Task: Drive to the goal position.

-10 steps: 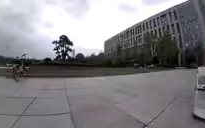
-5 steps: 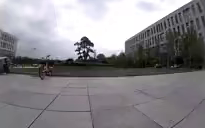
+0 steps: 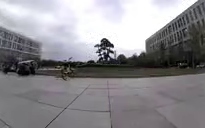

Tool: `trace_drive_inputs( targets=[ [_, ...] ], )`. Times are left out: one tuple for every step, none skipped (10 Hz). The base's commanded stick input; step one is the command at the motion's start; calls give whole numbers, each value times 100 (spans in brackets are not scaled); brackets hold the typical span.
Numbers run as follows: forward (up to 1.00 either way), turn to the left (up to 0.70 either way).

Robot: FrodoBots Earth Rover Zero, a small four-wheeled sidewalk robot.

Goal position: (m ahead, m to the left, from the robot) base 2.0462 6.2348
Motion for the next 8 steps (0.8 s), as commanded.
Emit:
trace_drive_inputs(
  targets=[
    [0, 70],
    [0, 70],
    [0, 70],
    [0, 70],
    [0, 70],
    [0, 70],
    [0, 70],
    [0, 70]
  ],
)
